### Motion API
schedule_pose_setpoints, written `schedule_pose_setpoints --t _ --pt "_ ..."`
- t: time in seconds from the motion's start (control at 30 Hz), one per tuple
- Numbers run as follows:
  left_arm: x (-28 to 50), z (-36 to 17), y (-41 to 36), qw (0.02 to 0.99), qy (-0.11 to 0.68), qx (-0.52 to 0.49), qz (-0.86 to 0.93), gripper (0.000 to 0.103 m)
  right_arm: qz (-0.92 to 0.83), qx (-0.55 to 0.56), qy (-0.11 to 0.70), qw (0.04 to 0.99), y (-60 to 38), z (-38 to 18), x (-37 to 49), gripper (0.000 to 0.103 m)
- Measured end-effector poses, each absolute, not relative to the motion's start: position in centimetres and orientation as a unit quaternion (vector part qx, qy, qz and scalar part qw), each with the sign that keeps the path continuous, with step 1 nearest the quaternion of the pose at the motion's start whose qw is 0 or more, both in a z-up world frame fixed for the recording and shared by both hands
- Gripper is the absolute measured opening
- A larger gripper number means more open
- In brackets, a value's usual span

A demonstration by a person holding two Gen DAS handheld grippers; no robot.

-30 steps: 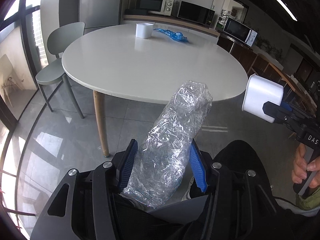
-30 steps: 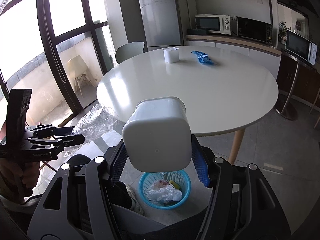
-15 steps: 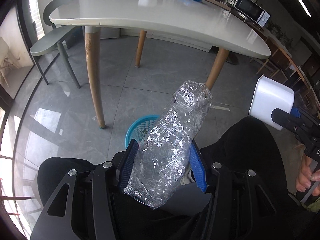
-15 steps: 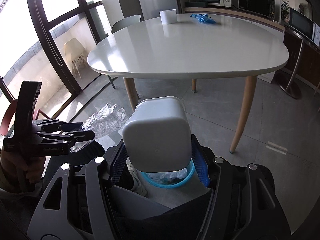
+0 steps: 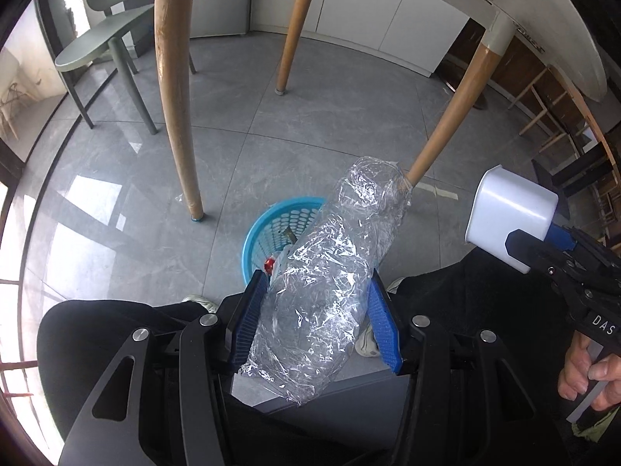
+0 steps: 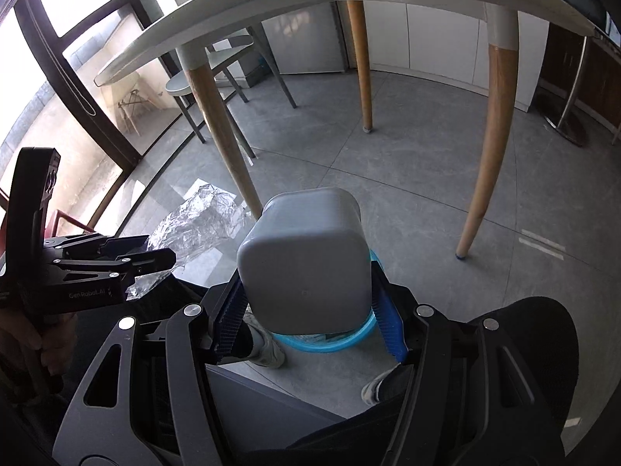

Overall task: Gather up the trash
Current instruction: 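Carry the container and clear wrap down over the blue basket with both grippers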

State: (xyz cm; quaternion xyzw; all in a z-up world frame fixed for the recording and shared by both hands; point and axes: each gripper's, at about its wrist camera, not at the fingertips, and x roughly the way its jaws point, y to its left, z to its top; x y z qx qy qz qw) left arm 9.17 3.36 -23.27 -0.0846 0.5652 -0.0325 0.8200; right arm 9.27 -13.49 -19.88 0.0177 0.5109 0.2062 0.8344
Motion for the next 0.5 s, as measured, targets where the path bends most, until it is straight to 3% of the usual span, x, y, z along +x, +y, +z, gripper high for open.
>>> schedule_pose_setpoints --t 0.5 --pt "13.2 -30.4 4.2 0.779 0.619 -0.101 0.002 0.051 0.181 0.024 0.576 0.797 -11.3 -29.1 14.8 0.056"
